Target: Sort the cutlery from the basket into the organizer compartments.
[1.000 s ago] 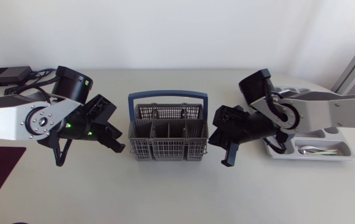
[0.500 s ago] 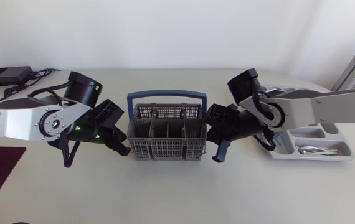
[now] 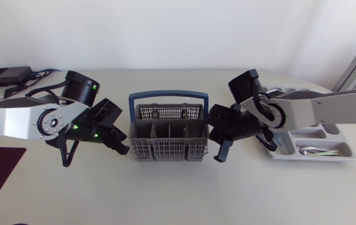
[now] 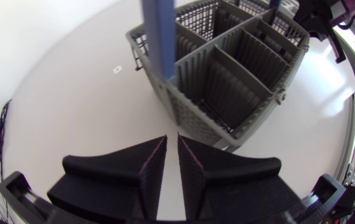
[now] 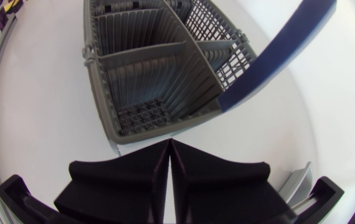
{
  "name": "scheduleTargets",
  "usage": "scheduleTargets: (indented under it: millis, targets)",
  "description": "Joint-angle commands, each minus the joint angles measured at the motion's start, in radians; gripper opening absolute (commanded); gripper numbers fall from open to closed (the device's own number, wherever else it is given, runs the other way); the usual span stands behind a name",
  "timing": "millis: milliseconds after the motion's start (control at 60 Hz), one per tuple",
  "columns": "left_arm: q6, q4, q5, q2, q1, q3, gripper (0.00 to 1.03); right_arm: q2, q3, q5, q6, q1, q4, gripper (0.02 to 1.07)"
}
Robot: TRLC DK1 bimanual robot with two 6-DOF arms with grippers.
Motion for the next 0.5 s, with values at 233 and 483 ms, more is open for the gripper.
scheduleTargets:
  millis: [233,483]
  targets:
    - [0.033,-0.044,0.017,-0.158,0.153,-0.03,0.2,-0.134,-0.13,0.104,0.017,-0.059,0.009,0.54]
    - [0.022,-0.066,0.031,-0.353,0.201,-0.084,0.33,-0.382,-0.225,0.153,0.021,-0.131,-0.02,0.85]
